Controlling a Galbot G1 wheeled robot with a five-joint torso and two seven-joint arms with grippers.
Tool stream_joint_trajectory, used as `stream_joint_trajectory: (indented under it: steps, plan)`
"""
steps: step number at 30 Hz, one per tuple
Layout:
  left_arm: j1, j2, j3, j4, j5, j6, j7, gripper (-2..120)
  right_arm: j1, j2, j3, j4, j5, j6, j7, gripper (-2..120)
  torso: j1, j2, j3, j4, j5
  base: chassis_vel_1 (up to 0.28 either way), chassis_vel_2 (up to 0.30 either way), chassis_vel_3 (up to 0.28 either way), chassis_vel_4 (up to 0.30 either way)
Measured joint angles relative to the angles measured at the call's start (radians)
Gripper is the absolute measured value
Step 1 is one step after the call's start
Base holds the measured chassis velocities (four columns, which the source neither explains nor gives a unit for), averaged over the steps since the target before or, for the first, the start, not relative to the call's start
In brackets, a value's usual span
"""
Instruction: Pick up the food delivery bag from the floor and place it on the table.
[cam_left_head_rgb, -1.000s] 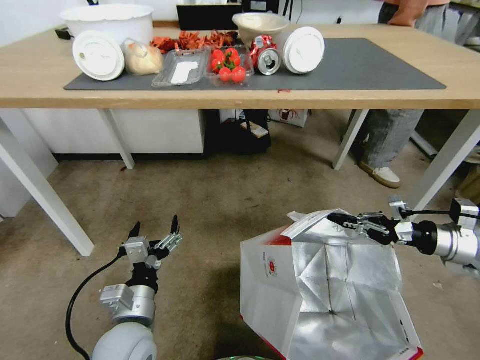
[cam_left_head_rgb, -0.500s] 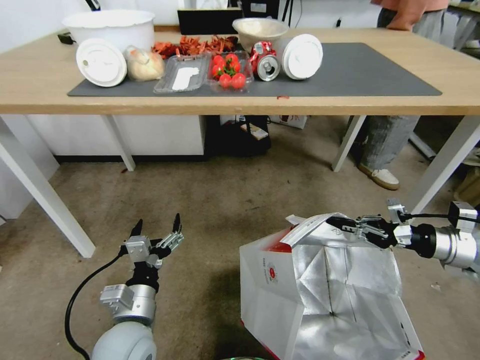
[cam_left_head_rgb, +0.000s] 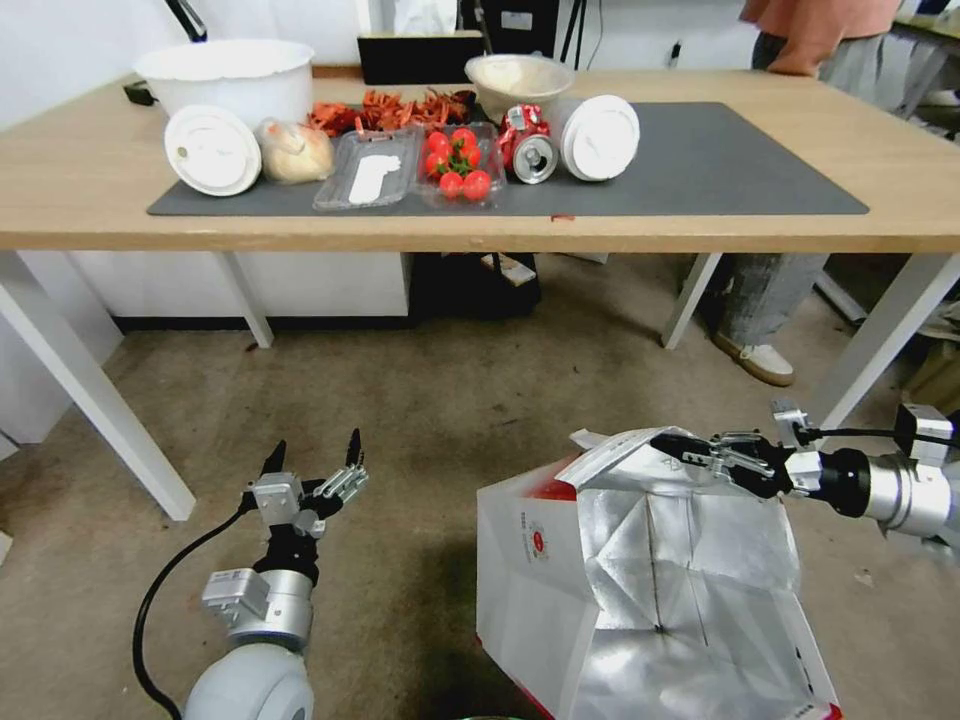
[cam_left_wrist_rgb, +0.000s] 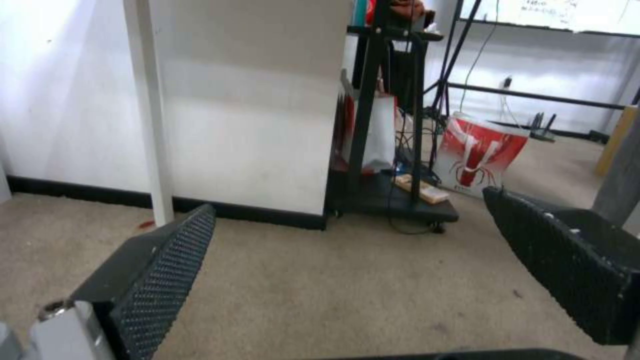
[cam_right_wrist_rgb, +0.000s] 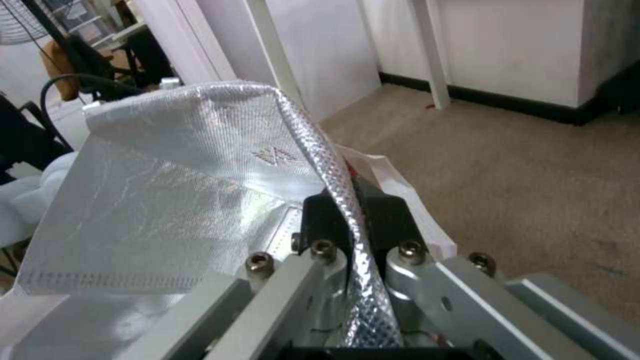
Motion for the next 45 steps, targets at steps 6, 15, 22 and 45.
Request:
stream_joint_trajectory:
  steps: [6, 15, 22, 45]
  plan:
    - [-0.002, 0.0, 0.001, 0.002, 0.0, 0.001, 0.0, 100, -0.001, 0.002, 0.0, 0.001, -0.001, 0.001, 0.0, 0, 0.004, 0.022, 0.018, -0.0001, 0.0, 0.0, 0.0, 0.0, 0.0]
    - [-0.006, 0.0, 0.002, 0.003, -0.001, 0.003, -0.002, 100, -0.001, 0.001, -0.001, 0.005, -0.002, 0.001, 0.0, 0, 0.011, 0.058, 0.047, 0.0, 0.0, 0.0, 0.0, 0.0, 0.0]
    - [-0.007, 0.0, 0.003, 0.004, -0.002, 0.004, -0.003, 100, -0.001, -0.003, -0.001, 0.007, -0.002, 0.001, -0.001, 0, 0.018, 0.086, 0.068, 0.0, 0.0, 0.0, 0.0, 0.0, 0.0]
    - [-0.006, -0.003, 0.005, 0.004, -0.001, 0.004, -0.01, 100, -0.001, -0.004, -0.002, 0.012, -0.002, 0.002, -0.001, 0, 0.045, 0.176, 0.131, 0.0, 0.0, 0.0, 0.0, 0.0, 0.0]
